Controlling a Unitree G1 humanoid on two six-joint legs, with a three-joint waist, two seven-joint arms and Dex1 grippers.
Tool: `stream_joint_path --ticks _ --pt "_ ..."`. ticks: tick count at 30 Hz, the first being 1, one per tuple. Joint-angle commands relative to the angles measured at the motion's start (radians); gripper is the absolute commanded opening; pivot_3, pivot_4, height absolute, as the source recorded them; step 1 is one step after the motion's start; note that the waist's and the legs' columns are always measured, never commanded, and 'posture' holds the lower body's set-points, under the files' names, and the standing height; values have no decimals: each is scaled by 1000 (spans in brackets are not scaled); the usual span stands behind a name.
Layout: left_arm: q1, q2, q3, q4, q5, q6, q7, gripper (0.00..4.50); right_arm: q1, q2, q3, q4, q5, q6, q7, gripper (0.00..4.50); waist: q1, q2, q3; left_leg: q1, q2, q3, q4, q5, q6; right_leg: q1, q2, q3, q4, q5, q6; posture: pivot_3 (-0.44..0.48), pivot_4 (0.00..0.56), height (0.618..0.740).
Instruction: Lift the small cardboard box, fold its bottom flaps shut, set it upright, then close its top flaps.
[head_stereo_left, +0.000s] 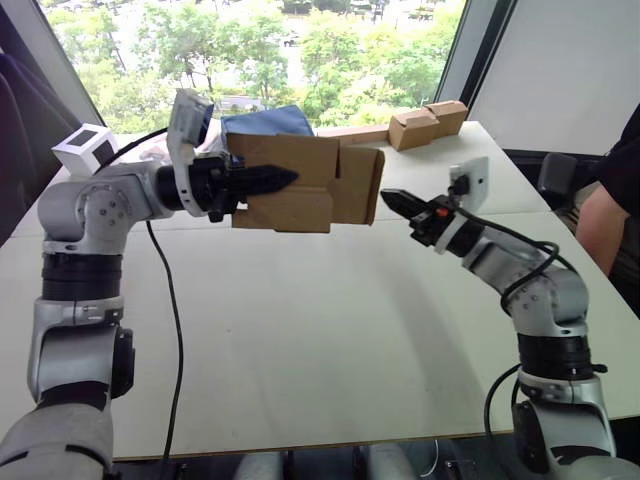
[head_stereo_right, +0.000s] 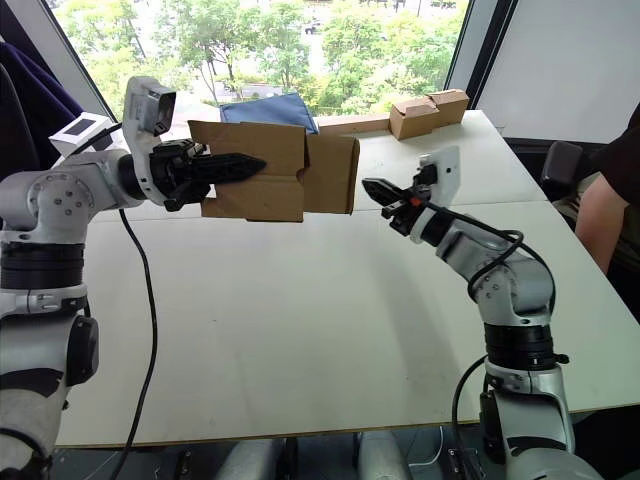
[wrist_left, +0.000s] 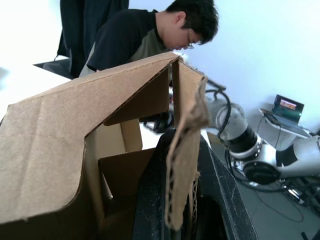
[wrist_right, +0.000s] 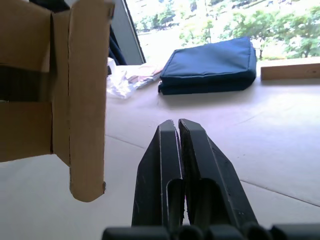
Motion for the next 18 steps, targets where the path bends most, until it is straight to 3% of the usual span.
stream_joint_path --ticks 1,9,18 --pt "-22 9 24 -21 -10 -12 -2 0 -30 38 -19 -60 32 -28 13 104 1 0 0 0 0 0 0 0 0 0 0 0 0 0 0 0 150 740" --pt "-18 14 31 10 7 -24 13 0 44 66 -46 -216 228 73 40 104 4 0 0 0 0 0 1 0 0 1 -1 0 0 0 0 0 150 740" --pt "-24 7 14 32 25 -44 1 0 60 111 -33 -228 293 88 19 104 2 0 0 0 0 0 2 0 0 1 0 0 1 0 0 0 150 740"
